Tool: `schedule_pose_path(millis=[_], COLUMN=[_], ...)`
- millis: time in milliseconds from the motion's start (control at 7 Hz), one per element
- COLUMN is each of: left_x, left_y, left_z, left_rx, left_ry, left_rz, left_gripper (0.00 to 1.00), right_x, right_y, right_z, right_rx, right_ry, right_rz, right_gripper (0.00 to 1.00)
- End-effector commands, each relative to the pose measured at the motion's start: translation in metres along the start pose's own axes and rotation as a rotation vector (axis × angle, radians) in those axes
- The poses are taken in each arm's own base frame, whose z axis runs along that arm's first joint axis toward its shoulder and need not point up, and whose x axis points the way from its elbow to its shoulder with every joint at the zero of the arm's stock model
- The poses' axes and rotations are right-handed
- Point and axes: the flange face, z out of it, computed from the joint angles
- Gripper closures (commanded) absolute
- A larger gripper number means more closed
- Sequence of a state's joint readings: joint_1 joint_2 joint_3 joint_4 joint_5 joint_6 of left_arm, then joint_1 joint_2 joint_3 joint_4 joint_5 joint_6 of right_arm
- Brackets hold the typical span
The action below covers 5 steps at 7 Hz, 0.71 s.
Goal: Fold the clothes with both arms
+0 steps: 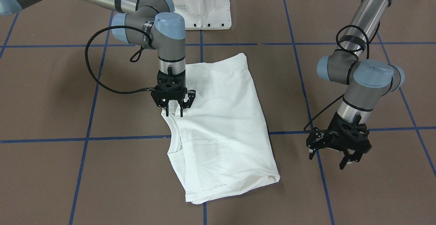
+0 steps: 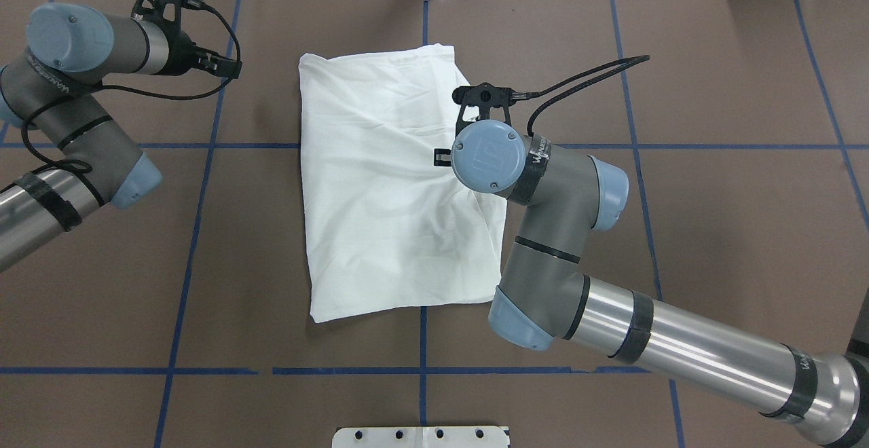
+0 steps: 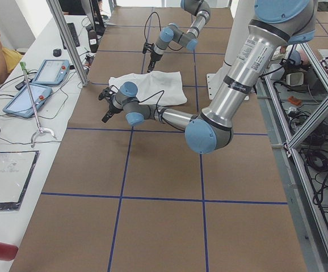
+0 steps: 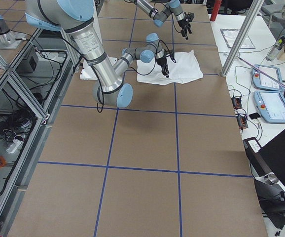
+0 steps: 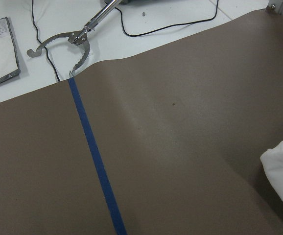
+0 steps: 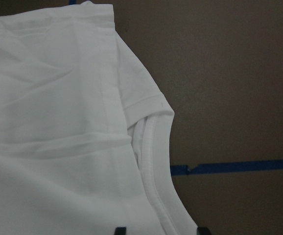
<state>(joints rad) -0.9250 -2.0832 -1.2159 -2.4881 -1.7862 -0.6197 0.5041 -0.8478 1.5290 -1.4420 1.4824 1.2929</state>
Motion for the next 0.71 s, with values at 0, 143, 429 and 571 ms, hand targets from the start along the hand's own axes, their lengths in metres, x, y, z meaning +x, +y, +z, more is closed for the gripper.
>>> schedule_pose_path(millis=[0, 143, 429, 571], left_x=[-0.001, 0.0, 0.004, 0.009], left_y=[0.001, 0.0, -0.001, 0.0], left_z=[0.001, 0.0, -0.002, -0.012], left_rx=[-0.002, -0.001, 0.004, 0.019], left_ry=[-0.001, 0.0, 0.007, 0.022], left_rz=[0.001, 0.001, 0.002, -0.021], left_gripper=[0.0, 0.0, 0.0, 0.0], right_x=[-0.016, -0.009, 0.023, 0.04], right_y=[0.02, 0.033, 0.072, 0.084], right_z=[-0.007, -0.004, -0.033, -0.057], right_rx=[-0.041, -0.05, -0.07, -0.081], right_ry=[-0.023, -0.021, -0.08, -0.115], right_rz=[0.094, 0.089, 0.093, 0.113], right_gripper=[0.0, 0.0, 0.01, 0.01])
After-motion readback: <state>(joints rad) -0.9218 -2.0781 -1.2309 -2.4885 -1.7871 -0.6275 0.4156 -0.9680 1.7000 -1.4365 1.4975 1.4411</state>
